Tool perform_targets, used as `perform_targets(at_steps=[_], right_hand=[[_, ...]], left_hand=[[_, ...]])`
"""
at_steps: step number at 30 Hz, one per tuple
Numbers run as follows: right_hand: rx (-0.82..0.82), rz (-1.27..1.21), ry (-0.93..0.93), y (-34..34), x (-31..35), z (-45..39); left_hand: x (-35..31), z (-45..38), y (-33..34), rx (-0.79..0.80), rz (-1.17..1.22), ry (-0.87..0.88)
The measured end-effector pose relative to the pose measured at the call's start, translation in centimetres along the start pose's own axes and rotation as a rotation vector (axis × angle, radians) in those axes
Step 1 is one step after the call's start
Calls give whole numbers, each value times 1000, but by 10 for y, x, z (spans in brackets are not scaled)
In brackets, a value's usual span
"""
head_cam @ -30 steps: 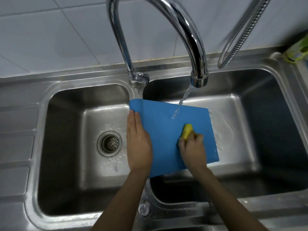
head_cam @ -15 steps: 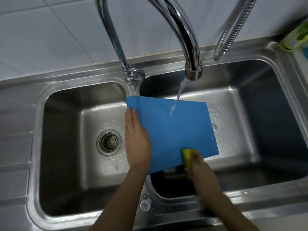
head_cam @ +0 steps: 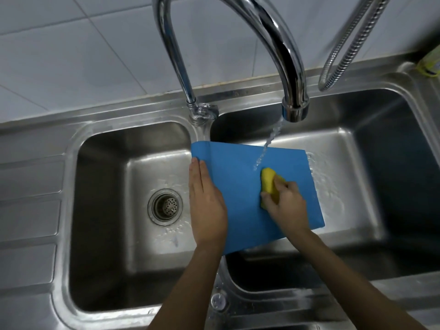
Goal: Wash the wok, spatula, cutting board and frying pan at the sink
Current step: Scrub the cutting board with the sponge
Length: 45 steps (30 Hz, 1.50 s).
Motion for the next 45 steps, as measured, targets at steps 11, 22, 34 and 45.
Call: perform_targets(at_steps=[11, 22, 34, 45], right_hand=[[-26, 152, -353, 9, -37, 6], [-289, -263, -42, -11, 27, -56], [-100, -122, 102, 1, -64, -19], [-61, -71, -45, -40, -66, 14]], left_hand=[[3, 0, 2, 19, 35, -8], [3, -1, 1, 10, 36, 2], [7, -3, 4, 30, 25, 5], [2, -4, -2, 48, 15, 21]])
Point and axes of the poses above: each hand's wrist, its own z-axis away from the middle knuckle, its own y-axis out of the palm, x = y × z, the point moved 8 cm from there along -z, towards the middle knuckle, and after that the axes turned 7 degrees about x, right-handed, at the moved point
